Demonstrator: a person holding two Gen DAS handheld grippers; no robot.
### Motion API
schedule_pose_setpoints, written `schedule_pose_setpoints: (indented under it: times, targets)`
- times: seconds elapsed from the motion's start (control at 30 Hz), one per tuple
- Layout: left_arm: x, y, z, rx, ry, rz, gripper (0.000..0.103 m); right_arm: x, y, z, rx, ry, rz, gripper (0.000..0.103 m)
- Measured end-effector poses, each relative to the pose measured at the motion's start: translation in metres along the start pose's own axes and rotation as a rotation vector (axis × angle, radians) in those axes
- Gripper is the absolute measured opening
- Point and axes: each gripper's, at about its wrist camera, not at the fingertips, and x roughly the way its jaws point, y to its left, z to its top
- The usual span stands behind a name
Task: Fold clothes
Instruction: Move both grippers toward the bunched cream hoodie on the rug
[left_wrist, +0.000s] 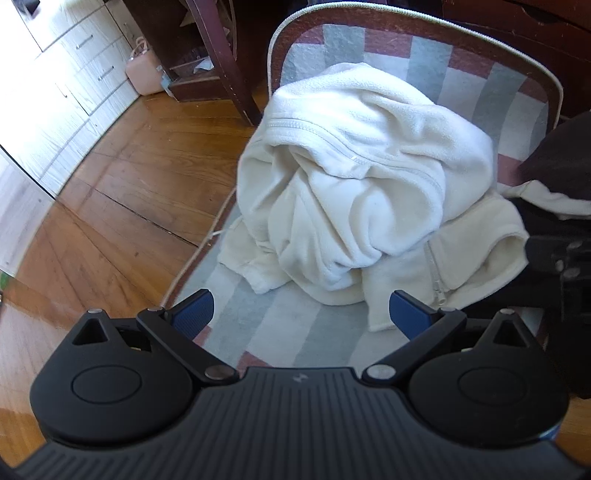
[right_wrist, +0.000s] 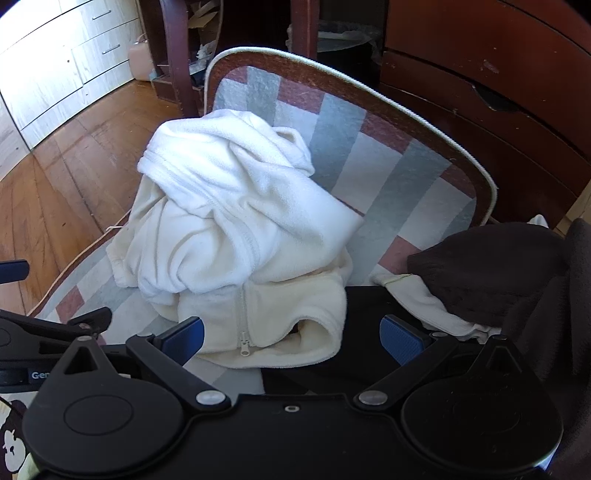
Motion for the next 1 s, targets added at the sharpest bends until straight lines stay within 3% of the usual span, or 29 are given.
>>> schedule_pose_setpoints:
  times: [0.5, 1.0]
  targets:
    - [-0.0031, -0.0005, -0.0044, -0.012, -0.034, -0.080, 0.102, -0.0015, 0.0032, -0.0003, -0.021, -0.005, 0.013, 0.102]
    - [-0.0045, 0.0021, -0.0031, -0.068, -0.021, -0.086, 0.102, 0.0009, 0.0036, -0.0003, -0.011, 0.004, 0.037, 0.102]
